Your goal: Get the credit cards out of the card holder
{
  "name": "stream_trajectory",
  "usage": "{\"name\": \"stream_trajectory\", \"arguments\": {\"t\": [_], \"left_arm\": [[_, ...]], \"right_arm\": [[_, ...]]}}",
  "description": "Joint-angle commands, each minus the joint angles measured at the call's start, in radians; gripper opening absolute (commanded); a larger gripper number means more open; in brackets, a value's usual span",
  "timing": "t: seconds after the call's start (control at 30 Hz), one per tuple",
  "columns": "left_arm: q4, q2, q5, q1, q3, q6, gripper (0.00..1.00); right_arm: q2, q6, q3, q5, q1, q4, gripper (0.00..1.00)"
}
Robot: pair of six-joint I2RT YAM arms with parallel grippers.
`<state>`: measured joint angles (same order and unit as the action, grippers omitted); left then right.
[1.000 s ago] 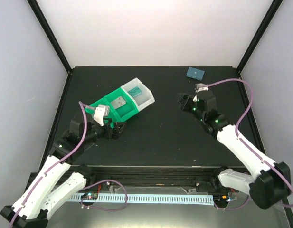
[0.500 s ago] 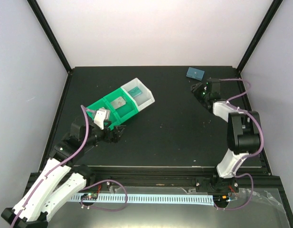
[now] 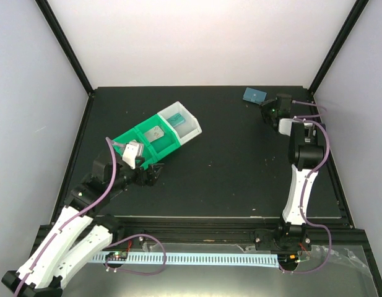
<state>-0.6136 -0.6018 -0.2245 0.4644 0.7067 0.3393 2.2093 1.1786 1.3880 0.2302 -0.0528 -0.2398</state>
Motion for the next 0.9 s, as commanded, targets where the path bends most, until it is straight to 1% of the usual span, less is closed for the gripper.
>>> {"name": "stream_trajectory", "arguments": {"t": [0.0,0.17,0.5,0.6,0.67,0.87], "left_arm": [[0.0,0.009,0.01,-0.007,0.0,-0.02,0.99],[0.003,0.011,0.011,-0.007,0.0,-0.021,0.99],[0.008,0.01,0.014,-0.007,-0.002,-0.021,0.99],[0.008,0.009,0.013,-0.007,-0.003,-0.021,0.99],[0.009,0.007,0.014,-0.007,-0.003,-0.02,0.99],[0.012,0.004,0.013,-0.008,-0.004,-0.02,0.99]], "right_arm": [[0.068,0.054,0.126,-0.027,-0.013,0.002,0.5],[0.162,0.077,0.267,-0.027,-0.023,0.07,0.49],[0.25,0.079,0.372,-0.056,-0.025,0.135,0.47],[0.28,0.067,0.408,-0.056,-0.025,0.155,0.45],[0.293,0.062,0.422,-0.061,-0.026,0.164,0.45],[0.308,0.049,0.434,-0.058,-0.027,0.142,0.35]]}}
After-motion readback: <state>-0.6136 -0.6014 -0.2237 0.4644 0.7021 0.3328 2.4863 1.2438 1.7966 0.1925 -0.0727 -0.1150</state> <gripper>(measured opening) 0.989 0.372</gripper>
